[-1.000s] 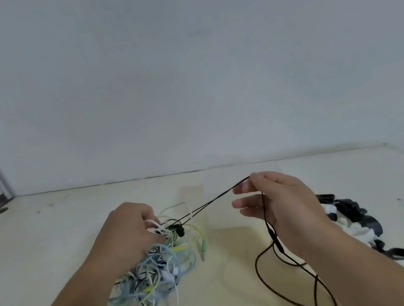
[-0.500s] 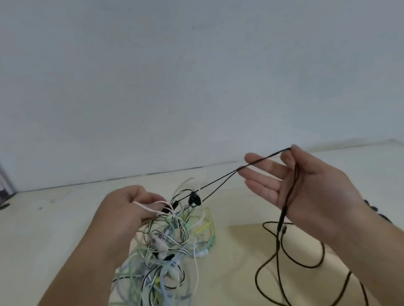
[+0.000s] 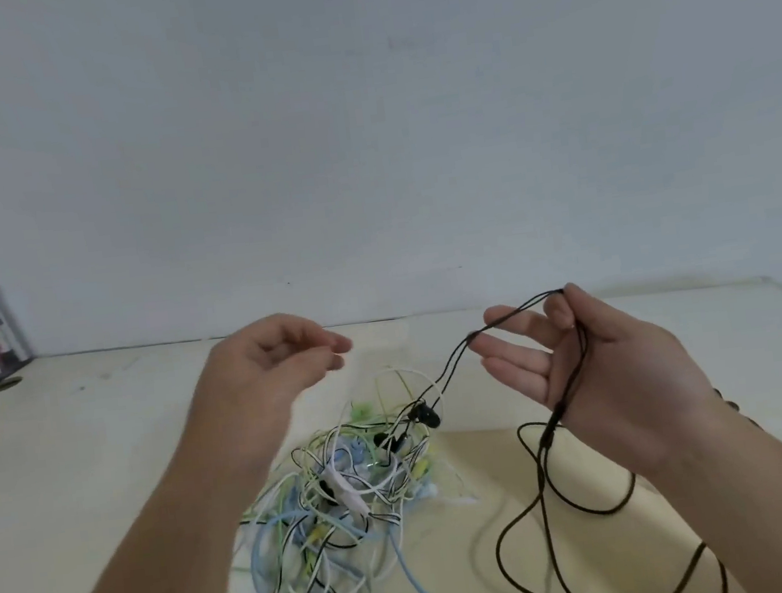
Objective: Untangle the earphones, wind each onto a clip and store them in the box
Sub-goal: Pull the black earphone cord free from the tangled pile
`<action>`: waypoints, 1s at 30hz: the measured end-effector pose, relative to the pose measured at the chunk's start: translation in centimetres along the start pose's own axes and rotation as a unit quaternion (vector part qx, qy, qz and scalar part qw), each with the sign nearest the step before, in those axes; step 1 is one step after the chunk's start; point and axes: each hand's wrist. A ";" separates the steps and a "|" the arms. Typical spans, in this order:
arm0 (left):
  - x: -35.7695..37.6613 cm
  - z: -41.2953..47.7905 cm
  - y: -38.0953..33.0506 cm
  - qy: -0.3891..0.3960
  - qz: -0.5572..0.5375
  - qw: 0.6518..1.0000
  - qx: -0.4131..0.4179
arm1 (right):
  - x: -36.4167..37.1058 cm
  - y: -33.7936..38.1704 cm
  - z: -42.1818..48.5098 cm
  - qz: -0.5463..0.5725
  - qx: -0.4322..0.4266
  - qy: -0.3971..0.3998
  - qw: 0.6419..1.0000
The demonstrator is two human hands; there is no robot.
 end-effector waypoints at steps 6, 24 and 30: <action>3.6 -1.4 1.3 0.133 0.220 0.966 0.005 | 0.6 0.0 -0.4 -0.002 0.000 0.036 0.999; 2.9 -1.0 1.1 0.062 0.125 0.989 -0.056 | -1.2 0.9 0.6 0.039 -0.050 -0.068 0.996; 2.3 -0.8 1.3 0.113 0.059 0.989 -0.081 | -1.1 1.1 0.6 0.062 -0.055 -0.055 0.995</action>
Point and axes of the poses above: each hand's wrist, its own z-axis towards the middle knuckle, its own x-axis out of the palm, y = z × x, and after that the axes turned 7 degrees about x, right-handed
